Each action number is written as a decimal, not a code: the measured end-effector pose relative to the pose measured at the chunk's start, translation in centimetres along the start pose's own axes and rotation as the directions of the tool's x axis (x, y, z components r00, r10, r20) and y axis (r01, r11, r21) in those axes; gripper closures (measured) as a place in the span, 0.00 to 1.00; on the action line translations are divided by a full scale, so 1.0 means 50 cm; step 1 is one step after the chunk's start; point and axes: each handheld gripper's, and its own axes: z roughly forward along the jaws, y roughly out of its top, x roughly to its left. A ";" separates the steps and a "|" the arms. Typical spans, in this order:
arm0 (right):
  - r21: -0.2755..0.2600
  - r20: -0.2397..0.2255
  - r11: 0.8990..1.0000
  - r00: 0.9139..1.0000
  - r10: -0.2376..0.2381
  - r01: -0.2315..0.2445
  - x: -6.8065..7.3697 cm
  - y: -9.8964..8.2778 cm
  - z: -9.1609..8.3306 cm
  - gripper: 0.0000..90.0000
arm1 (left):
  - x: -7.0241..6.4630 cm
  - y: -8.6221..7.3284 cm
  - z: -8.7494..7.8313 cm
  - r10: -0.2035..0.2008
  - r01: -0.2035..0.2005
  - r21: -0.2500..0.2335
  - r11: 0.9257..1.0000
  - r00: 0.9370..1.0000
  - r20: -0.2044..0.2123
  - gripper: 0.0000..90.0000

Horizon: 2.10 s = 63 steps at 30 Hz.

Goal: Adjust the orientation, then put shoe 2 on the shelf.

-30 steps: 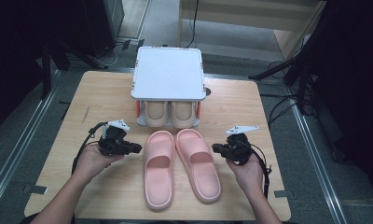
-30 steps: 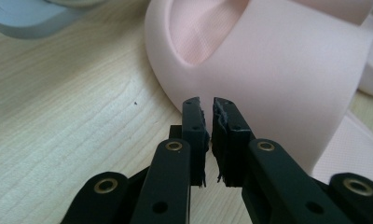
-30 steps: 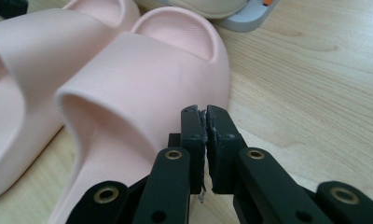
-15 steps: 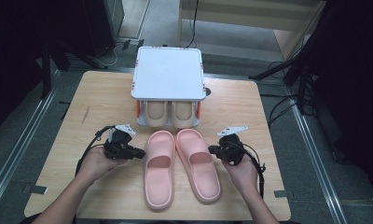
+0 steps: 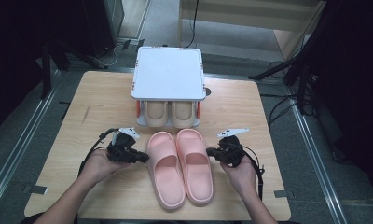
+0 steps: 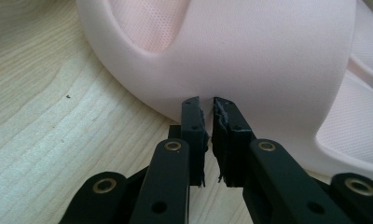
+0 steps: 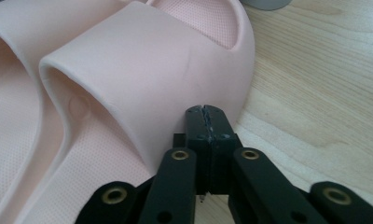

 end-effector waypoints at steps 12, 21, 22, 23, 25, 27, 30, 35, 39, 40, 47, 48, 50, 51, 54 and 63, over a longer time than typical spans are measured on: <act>-0.115 -0.006 0.993 1.000 0.026 -0.026 -0.009 0.004 -0.042 0.85 | 0.018 0.010 -0.063 -0.052 0.049 -0.138 0.989 0.998 -0.023 0.78; -0.201 -0.074 0.980 0.997 0.002 -0.016 0.059 -0.004 -0.084 0.77 | 0.014 0.033 -0.089 -0.059 0.057 -0.150 0.987 0.998 -0.006 0.65; -0.213 -0.086 0.977 0.996 0.006 -0.024 0.072 -0.012 -0.087 0.78 | 0.011 0.036 -0.089 -0.050 0.049 -0.147 0.988 0.999 -0.003 0.64; -0.214 -0.095 0.976 0.995 0.014 -0.035 0.083 -0.019 -0.088 0.77 | 0.007 0.039 -0.088 -0.040 0.038 -0.146 0.989 0.999 -0.006 0.63; -0.221 -0.101 0.975 0.995 0.007 -0.030 0.101 -0.028 -0.087 0.77 | 0.003 0.046 -0.087 -0.026 0.024 -0.138 0.990 1.000 -0.011 0.62; -0.214 -0.099 0.977 0.995 -0.012 -0.009 0.121 -0.035 -0.084 0.75 | 0.003 0.052 -0.086 -0.017 0.015 -0.138 0.990 1.000 -0.013 0.61; -0.200 -0.082 0.979 0.996 -0.039 0.022 0.143 -0.040 -0.072 0.70 | 0.005 0.058 -0.088 -0.014 0.013 -0.138 0.990 1.000 -0.010 0.60; -0.177 -0.042 0.982 0.996 -0.073 0.064 0.174 -0.040 -0.046 0.60 | 0.011 0.063 -0.089 -0.029 0.028 -0.145 0.989 1.000 -0.004 0.59; -0.179 -0.067 0.984 0.997 -0.039 0.027 0.183 -0.043 -0.031 0.59 | 0.014 0.066 -0.093 -0.029 0.028 -0.158 0.987 1.000 -0.004 0.58; -0.178 -0.068 0.984 0.997 -0.031 0.019 0.184 -0.045 -0.027 0.59 | 0.015 0.066 -0.094 -0.030 0.030 -0.159 0.987 1.000 0.000 0.57; -0.185 -0.030 0.982 0.999 -0.030 0.024 0.203 -0.051 0.006 0.56 | 0.017 0.064 -0.097 -0.033 0.031 -0.155 0.987 0.999 -0.009 0.58; -0.183 -0.027 0.983 0.999 -0.029 0.023 0.204 -0.052 0.012 0.56 | 0.018 0.064 -0.098 -0.032 0.031 -0.157 0.987 0.999 -0.009 0.58; -0.180 -0.023 0.984 1.000 -0.019 0.015 0.206 -0.053 0.025 0.54 | 0.020 0.063 -0.100 -0.037 0.035 -0.163 0.986 0.999 -0.007 0.58; -0.179 -0.022 0.984 1.000 -0.013 0.009 0.206 -0.053 0.030 0.53 | 0.021 0.063 -0.101 -0.039 0.037 -0.167 0.985 0.999 -0.006 0.58; -0.198 -0.016 0.980 1.000 0.008 -0.011 0.207 -0.051 0.040 0.51 | 0.024 0.062 -0.103 -0.041 0.038 -0.168 0.985 0.999 -0.009 0.58; -0.229 0.023 0.972 0.998 0.063 -0.056 0.208 -0.036 0.066 0.49 | 0.031 0.059 -0.107 -0.050 0.047 -0.178 0.983 0.999 -0.010 0.58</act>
